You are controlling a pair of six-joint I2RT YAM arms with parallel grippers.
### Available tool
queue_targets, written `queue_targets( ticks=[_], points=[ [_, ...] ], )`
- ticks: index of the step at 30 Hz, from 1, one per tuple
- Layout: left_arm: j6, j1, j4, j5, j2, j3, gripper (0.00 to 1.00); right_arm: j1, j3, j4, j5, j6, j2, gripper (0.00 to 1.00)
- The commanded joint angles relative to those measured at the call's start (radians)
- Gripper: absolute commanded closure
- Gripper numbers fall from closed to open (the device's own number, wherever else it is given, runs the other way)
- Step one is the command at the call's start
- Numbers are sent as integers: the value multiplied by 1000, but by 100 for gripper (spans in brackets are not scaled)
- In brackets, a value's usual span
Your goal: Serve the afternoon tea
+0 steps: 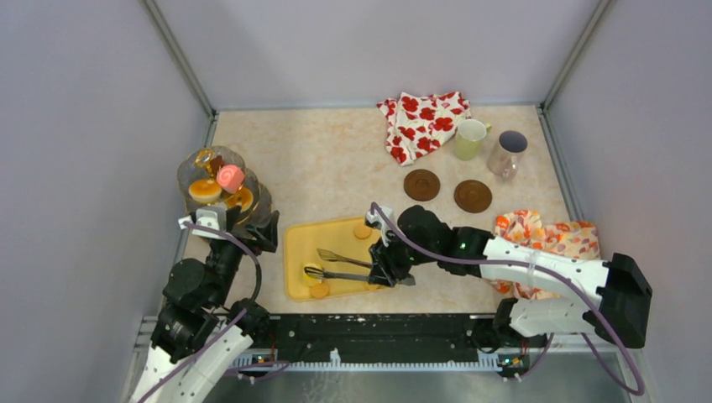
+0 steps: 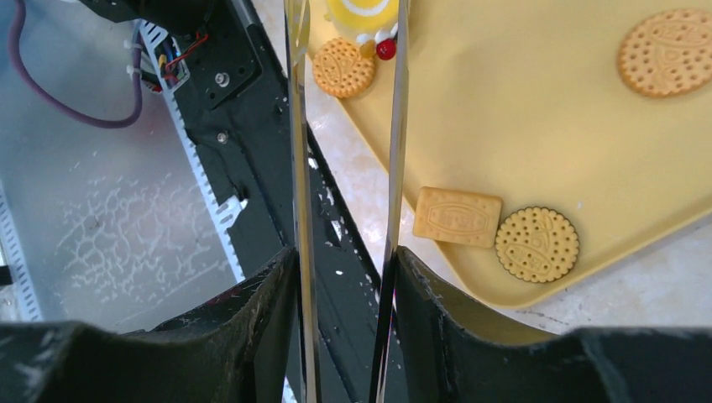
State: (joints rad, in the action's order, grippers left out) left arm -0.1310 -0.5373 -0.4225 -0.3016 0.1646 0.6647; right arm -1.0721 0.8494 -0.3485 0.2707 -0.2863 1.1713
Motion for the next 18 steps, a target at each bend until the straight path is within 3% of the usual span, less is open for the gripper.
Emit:
queue_targets(
  ticks=[1, 18],
  points=[
    [5, 2, 65, -20, -17, -8, 1, 3, -26, 101, 56, -8, -21, 55],
    [9, 2, 65, -10, -4, -8, 1, -2, -35, 125, 43, 60, 92, 52]
  ],
)
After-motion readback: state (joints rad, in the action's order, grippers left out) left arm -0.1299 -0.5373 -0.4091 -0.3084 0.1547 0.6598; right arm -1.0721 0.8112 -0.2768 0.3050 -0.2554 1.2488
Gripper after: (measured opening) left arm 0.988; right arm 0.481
